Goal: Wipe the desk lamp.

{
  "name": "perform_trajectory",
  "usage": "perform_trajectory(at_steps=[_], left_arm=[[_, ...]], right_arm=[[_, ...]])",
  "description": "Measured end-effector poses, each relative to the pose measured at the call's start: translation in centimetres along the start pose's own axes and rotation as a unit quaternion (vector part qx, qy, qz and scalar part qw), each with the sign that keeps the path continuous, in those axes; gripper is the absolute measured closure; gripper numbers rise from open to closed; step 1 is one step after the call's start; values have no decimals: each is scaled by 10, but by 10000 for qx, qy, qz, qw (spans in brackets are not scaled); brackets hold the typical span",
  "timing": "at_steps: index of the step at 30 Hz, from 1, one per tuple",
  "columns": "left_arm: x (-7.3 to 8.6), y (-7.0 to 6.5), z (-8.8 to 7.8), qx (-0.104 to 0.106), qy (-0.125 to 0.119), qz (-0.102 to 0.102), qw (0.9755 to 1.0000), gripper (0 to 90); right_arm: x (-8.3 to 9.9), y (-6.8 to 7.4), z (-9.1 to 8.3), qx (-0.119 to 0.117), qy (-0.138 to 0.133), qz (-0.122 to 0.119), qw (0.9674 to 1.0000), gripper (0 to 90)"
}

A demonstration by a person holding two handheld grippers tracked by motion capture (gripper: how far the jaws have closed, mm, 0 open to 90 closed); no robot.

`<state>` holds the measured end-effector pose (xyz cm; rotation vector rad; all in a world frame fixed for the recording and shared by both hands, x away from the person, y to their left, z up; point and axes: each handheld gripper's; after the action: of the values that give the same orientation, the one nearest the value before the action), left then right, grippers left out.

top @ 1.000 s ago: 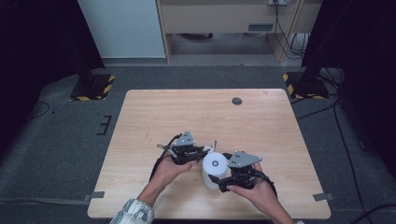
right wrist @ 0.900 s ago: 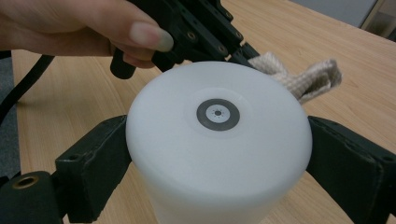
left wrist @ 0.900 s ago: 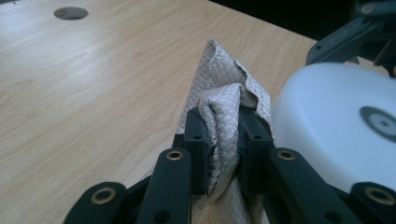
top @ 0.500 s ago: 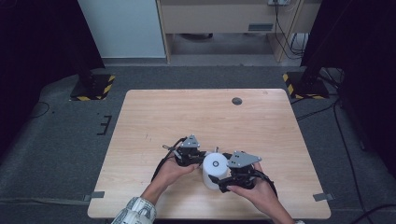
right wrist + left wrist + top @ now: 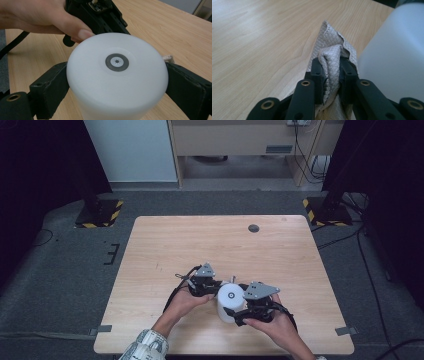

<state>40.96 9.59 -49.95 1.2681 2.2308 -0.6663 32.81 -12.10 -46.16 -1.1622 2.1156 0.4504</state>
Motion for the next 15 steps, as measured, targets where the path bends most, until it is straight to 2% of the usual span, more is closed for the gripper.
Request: perform_trajectory(at_steps=[4, 15], left_arm=[[0, 0, 0, 11, 20, 8, 10000, 765], [-10, -2, -22, 188, -408, 14, 9990, 765]], right_arm=[[0, 0, 0, -3, 3, -2, 10000, 93], [0, -1, -1, -3, 24, -4, 10000, 93]])
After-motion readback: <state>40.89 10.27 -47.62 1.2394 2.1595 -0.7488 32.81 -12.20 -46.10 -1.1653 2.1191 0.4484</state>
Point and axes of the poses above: each handheld gripper's, and its own axes: z roughly forward along the jaws, x roughly out of its underside, y roughly to its left, and after that the axes turned 15 degrees about y, right-handed
